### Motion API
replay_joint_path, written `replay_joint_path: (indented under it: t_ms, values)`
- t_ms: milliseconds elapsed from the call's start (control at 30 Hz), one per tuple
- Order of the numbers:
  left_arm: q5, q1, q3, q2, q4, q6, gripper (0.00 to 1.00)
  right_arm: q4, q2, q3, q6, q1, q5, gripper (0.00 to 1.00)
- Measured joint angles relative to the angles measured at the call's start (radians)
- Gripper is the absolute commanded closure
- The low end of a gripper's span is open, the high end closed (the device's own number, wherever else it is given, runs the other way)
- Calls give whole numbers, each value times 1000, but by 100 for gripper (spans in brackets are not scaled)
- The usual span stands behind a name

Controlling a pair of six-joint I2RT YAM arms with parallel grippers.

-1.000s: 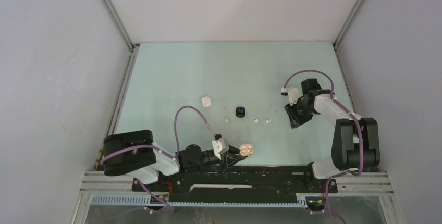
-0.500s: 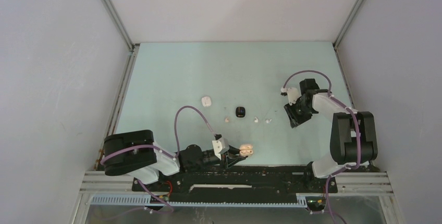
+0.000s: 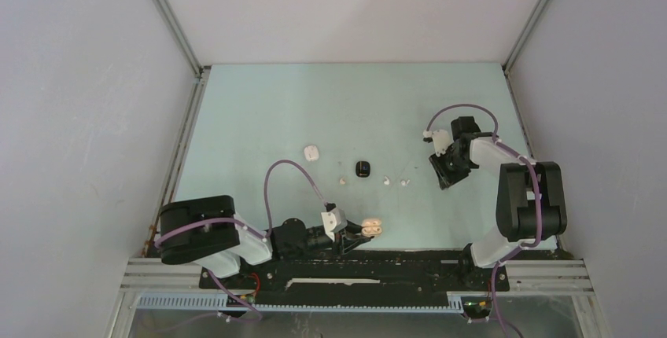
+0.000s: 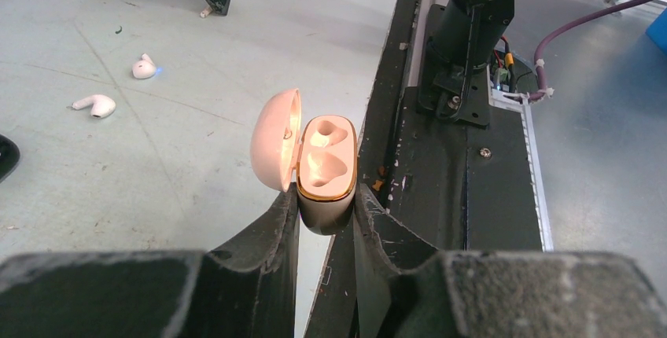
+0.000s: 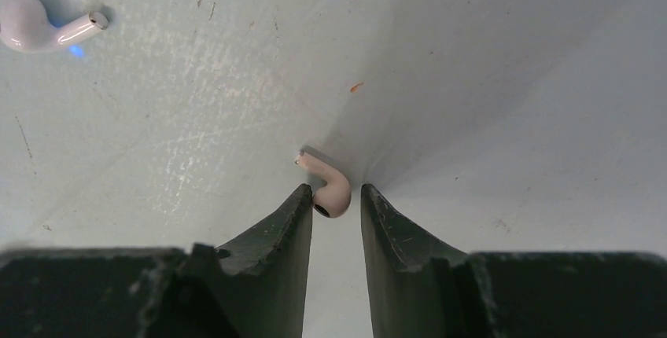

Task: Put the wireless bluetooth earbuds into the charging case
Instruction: Pick up the earbud from the center of the board.

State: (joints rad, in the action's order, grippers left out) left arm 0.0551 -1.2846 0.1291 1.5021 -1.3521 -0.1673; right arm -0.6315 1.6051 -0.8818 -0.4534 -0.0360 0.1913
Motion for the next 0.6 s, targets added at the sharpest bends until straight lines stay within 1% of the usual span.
replay_joint_path:
  t_ms: [167, 333, 467, 600]
  values:
    - [0, 0, 2, 5, 0, 0, 100, 5, 6, -5, -9, 0, 1, 77]
    - [0, 0, 2, 5, 0, 0, 100, 4, 9, -8, -11, 0, 1, 81]
    - [0, 0, 2, 5, 0, 0, 100, 2, 7, -8, -21, 0, 0, 90]
    - [0, 0, 2, 5, 0, 0, 100, -26, -17, -7, -39, -10, -20, 95]
